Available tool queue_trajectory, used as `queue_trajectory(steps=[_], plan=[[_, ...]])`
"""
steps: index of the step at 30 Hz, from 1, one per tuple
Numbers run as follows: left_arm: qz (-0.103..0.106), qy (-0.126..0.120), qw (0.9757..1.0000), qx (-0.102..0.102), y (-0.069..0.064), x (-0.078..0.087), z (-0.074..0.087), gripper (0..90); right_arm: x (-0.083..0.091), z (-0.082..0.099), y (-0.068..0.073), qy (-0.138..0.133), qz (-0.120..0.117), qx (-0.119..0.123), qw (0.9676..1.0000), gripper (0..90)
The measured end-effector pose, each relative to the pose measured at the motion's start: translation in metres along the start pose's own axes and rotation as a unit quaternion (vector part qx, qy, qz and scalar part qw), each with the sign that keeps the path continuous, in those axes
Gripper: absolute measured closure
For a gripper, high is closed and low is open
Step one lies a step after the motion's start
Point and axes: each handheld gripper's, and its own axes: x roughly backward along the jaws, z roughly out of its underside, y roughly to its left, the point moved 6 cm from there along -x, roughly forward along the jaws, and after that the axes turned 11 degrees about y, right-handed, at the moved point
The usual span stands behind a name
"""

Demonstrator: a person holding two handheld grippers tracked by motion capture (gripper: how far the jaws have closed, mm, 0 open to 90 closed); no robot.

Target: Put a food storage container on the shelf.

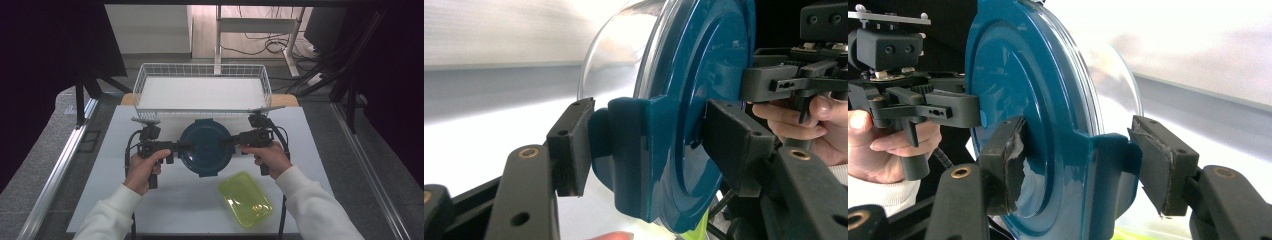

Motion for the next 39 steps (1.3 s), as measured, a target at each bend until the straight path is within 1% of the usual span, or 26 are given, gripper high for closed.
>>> queue_trajectory(steps=[6,13,15,20,28,33,34,35,36,37,39], plan=[[0.001,-0.003,1.0,-0.004,-0.005,0.006,-0.004,39.7,0.006,-0.004,0.008,-0.003,0.004,0.005,1.0,40.2],[0.003,-0.006,0.9999,-0.009,-0.009,0.012,-0.007,39.8,0.01,-0.008,0.013,-0.006,0.007,0.008,0.9999,40.2],[0.003,-0.008,0.9999,-0.009,-0.011,0.013,-0.01,39.9,0.014,-0.011,0.017,-0.007,0.008,0.009,0.9999,40.2],[0.004,-0.01,0.9999,-0.012,-0.014,0.017,-0.017,39.9,0.018,-0.016,0.019,-0.011,0.009,0.009,0.9999,40.2],[0.007,-0.012,0.9998,-0.013,-0.016,0.021,-0.021,39.9,0.021,-0.022,0.023,-0.012,0.011,0.011,0.9998,40.2],[0.009,-0.015,0.9997,-0.016,-0.021,0.026,-0.026,40.0,0.026,-0.026,0.027,-0.017,0.013,0.013,0.9997,40.2],[0.009,-0.017,0.9996,-0.019,-0.025,0.029,-0.029,40.1,0.03,-0.028,0.031,-0.018,0.014,0.014,0.9996,40.2],[0.009,-0.017,0.9996,-0.019,-0.025,0.029,-0.029,40.1,0.031,-0.029,0.032,-0.019,0.014,0.015,0.9996,40.2],[0.008,-0.02,0.9996,-0.021,-0.029,0.033,-0.032,40.1,0.033,-0.03,0.034,-0.02,0.013,0.015,0.9996,40.2],[0.008,-0.02,0.9996,-0.021,-0.029,0.033,-0.032,40.1,0.035,-0.031,0.035,-0.022,0.013,0.014,0.9996,40.2],[0.006,-0.021,0.9994,-0.025,-0.034,0.039,-0.037,40.2,0.038,-0.034,0.039,-0.024,0.012,0.016,0.9995,40.2]])
